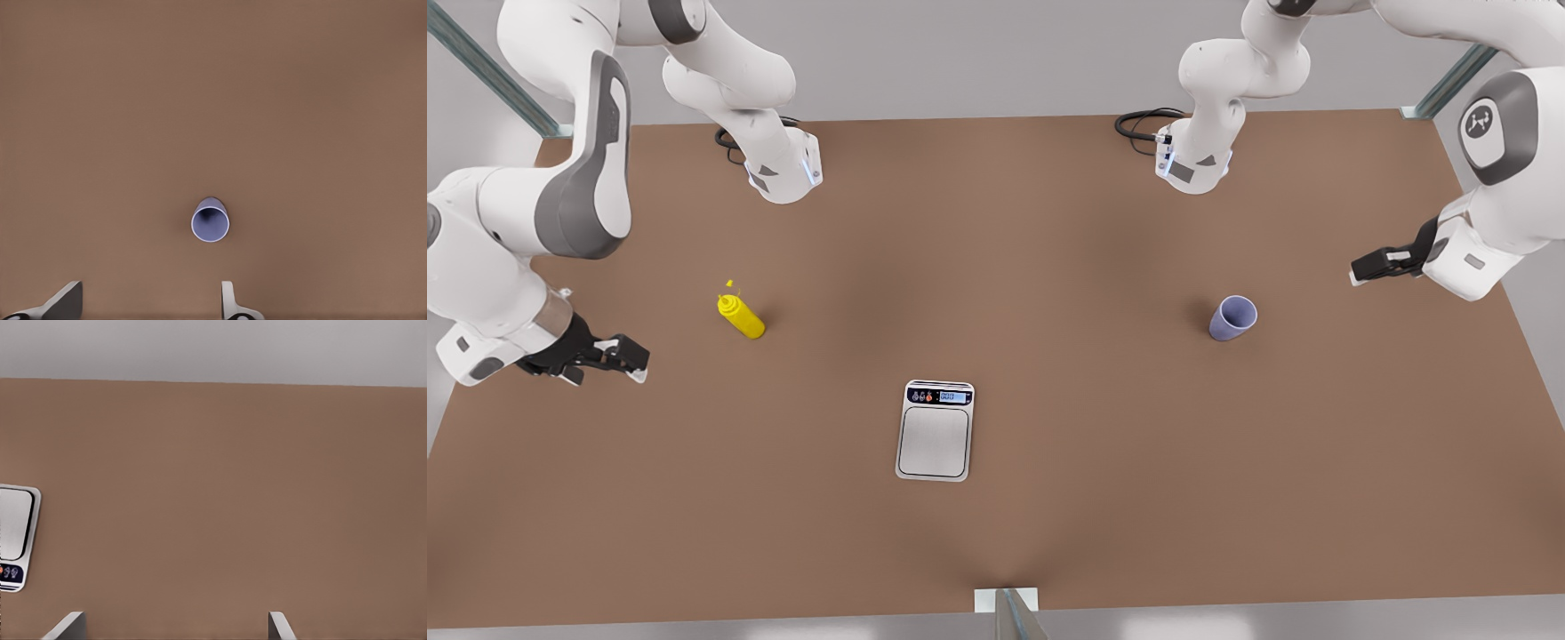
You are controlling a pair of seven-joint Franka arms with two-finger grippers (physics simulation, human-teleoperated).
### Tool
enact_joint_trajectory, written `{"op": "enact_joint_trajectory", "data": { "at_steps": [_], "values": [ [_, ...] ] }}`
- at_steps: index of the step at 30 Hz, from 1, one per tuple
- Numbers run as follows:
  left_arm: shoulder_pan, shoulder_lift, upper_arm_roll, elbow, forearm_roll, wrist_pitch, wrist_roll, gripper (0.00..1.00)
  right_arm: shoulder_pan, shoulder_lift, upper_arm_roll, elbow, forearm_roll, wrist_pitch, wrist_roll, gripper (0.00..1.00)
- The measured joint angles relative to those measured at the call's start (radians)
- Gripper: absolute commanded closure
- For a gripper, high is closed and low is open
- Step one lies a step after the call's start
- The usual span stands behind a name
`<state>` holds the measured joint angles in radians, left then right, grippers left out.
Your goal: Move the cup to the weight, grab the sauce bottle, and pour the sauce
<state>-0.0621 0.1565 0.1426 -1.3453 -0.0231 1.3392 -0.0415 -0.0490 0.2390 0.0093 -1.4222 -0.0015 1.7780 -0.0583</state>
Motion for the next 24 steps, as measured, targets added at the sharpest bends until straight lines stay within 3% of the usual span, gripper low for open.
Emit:
{"op": "enact_joint_trajectory", "data": {
  "at_steps": [2, 4, 5, 9, 12, 15, 17, 19, 22, 24],
  "values": [
    [0.000, 0.002, 0.000, 0.000, 0.000, -0.001, -0.001, 0.00, -0.015, 0.007, 0.001, -0.007, 0.003, 0.001, -0.034, 0.00],
    [-0.004, 0.050, 0.001, -0.025, 0.000, -0.023, -0.002, 0.00, -0.040, 0.012, 0.002, -0.031, 0.030, 0.021, -0.403, 0.00],
    [-0.011, 0.054, 0.004, -0.115, 0.002, 0.051, 0.000, 0.00, -0.085, 0.010, 0.001, -0.052, 0.077, 0.025, -0.595, 0.00],
    [0.012, -0.142, 0.030, -0.686, 0.004, 0.646, 0.012, 0.00, -0.307, 0.016, 0.001, -0.263, 0.442, 0.088, -1.457, 0.00],
    [0.020, -0.158, 0.067, -0.882, 0.004, 0.890, 0.012, 0.00, -0.439, 0.070, 0.000, -0.457, 0.767, 0.062, -1.827, 0.00],
    [0.067, -0.166, 0.061, -0.963, 0.004, 0.929, 0.012, 0.00, -0.558, 0.249, 0.000, -0.465, 0.829, -0.062, -2.046, 0.00],
    [0.079, -0.115, 0.058, -0.963, 0.004, 0.932, 0.011, 0.00, -0.592, 0.291, 0.000, -0.459, 0.835, -0.129, -2.157, 0.00],
    [-0.005, -0.094, 0.058, -0.963, 0.003, 0.945, 0.011, 0.00, -0.586, 0.335, -0.002, -0.459, 0.830, -0.140, -2.287, 0.00],
    [-0.260, -0.094, 0.060, -0.963, 0.003, 0.946, 0.011, 0.00, -0.568, 0.394, 0.000, -0.464, 0.829, -0.156, -2.379, 0.00],
    [-0.173, -0.100, 0.066, -0.967, 0.003, 0.943, 0.012, 0.00, -0.560, 0.431, 0.000, -0.471, 0.828, -0.164, -2.418, 0.00]
  ]
}}
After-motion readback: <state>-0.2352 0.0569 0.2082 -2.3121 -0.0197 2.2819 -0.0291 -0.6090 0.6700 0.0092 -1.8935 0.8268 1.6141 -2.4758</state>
